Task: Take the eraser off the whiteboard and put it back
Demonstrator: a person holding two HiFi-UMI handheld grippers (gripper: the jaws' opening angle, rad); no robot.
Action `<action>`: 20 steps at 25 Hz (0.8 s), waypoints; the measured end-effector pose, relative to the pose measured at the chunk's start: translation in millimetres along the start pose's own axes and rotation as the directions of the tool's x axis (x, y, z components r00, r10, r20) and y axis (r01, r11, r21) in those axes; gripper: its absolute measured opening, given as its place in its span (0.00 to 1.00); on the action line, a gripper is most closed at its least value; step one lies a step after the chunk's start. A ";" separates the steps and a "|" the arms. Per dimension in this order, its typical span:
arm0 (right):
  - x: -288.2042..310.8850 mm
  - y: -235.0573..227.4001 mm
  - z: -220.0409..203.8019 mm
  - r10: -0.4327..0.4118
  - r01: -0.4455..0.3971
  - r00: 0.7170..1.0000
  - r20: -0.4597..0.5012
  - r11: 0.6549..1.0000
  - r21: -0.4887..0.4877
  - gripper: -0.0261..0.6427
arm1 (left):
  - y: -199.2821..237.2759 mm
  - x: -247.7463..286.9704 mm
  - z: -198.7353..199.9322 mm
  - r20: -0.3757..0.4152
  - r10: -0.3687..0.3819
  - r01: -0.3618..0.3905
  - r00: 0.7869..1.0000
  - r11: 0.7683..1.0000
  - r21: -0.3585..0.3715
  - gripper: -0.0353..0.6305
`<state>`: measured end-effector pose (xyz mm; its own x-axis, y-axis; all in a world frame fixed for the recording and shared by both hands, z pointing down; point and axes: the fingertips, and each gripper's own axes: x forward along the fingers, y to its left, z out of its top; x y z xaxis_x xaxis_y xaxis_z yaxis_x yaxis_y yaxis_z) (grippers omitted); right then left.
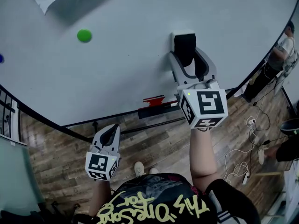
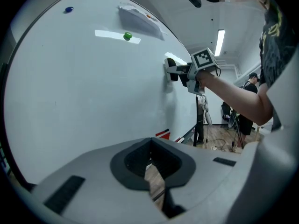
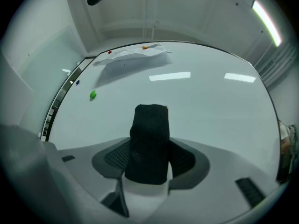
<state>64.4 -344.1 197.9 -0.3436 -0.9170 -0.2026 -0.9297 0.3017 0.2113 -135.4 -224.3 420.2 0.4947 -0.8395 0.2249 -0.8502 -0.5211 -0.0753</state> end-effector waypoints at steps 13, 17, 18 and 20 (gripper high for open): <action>-24.9 -3.0 6.0 0.019 -0.020 1.000 0.018 1.000 0.010 0.40 | -14.0 -1.3 6.8 0.002 -0.007 0.007 1.000 1.000 0.013 0.06; -35.5 -5.6 5.5 0.024 -0.025 1.000 0.018 1.000 0.016 0.40 | -20.2 0.0 7.2 0.001 -0.014 0.014 1.000 1.000 0.015 0.06; -39.0 -6.3 5.7 0.027 -0.028 0.999 0.020 0.999 0.017 0.40 | -22.2 0.2 7.0 0.000 -0.017 0.017 1.000 1.000 0.016 0.06; -45.5 -6.8 7.7 0.038 -0.039 0.999 0.029 0.999 0.019 0.40 | -25.5 0.7 7.5 -0.001 -0.020 0.020 1.000 1.000 0.019 0.06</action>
<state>85.4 -302.4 198.3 -0.3828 -0.8967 -0.2222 -0.9179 0.3419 0.2013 -112.0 -212.7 415.0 0.5111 -0.8290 0.2270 -0.8366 -0.5404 -0.0897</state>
